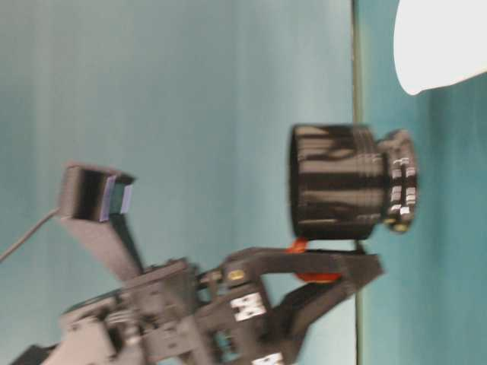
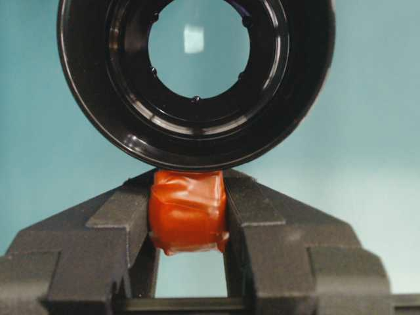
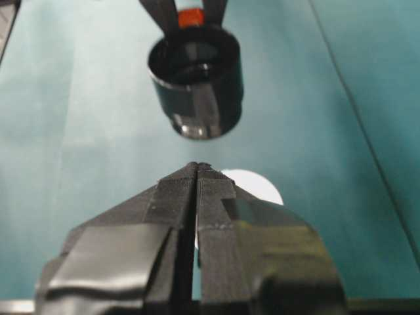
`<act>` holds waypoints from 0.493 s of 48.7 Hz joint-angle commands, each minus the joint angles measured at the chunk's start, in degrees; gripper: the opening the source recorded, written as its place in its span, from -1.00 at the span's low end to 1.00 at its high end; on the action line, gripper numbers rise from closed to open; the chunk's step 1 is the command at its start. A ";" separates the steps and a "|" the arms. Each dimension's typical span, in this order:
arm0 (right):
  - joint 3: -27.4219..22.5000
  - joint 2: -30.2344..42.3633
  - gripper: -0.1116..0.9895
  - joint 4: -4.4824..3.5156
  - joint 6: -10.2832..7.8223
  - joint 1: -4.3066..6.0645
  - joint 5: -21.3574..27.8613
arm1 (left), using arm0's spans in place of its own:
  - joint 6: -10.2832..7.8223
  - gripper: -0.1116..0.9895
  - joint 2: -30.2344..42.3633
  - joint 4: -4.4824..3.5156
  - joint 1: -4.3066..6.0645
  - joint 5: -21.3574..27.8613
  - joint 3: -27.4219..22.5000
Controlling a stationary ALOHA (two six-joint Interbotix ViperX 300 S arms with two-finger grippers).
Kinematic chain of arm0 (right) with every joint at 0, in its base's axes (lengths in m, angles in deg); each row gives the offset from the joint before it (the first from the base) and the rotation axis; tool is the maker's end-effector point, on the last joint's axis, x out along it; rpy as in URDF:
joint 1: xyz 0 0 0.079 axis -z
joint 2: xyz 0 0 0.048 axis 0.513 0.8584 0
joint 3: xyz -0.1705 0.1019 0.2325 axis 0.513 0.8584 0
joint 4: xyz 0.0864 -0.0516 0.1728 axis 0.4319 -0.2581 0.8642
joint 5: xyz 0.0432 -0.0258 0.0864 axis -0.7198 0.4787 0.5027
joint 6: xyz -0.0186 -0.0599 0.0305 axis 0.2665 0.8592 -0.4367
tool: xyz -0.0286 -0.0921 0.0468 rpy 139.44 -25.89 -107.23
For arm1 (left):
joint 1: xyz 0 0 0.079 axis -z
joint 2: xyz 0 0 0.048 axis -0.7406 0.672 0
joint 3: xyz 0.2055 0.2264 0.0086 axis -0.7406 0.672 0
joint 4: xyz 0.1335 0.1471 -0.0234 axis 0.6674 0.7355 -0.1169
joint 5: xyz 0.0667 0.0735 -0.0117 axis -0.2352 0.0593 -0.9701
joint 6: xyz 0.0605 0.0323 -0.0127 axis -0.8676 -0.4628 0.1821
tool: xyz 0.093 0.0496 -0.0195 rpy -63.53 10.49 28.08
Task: Put the paper cup into the moved red handle cup holder.
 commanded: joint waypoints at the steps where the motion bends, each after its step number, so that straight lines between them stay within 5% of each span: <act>1: -0.70 0.26 -0.98 0.18 -0.53 0.09 -0.26 | 0.26 -0.27 0.62 0.26 0.18 -1.76 0.18; 24: -0.70 0.26 -0.98 0.18 -0.53 0.00 -0.18 | 0.35 -0.27 6.33 0.09 0.09 -8.44 3.08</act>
